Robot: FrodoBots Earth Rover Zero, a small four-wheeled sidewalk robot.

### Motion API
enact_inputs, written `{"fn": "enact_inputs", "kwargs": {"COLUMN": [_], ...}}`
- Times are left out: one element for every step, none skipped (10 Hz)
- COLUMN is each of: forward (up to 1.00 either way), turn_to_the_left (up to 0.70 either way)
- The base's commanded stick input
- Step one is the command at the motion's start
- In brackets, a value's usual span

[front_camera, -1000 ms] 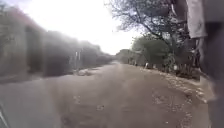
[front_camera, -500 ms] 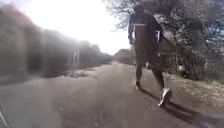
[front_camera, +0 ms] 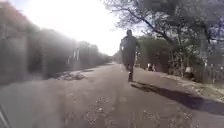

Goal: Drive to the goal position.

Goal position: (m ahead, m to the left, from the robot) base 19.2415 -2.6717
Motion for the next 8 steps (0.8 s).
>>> {"fn": "enact_inputs", "kwargs": {"forward": [1.0,1.0,1.0,1.0,1.0,1.0,1.0,1.0], "turn_to_the_left": [0.0,0.0,0.0,0.0,0.0,0.0,0.0,0.0]}}
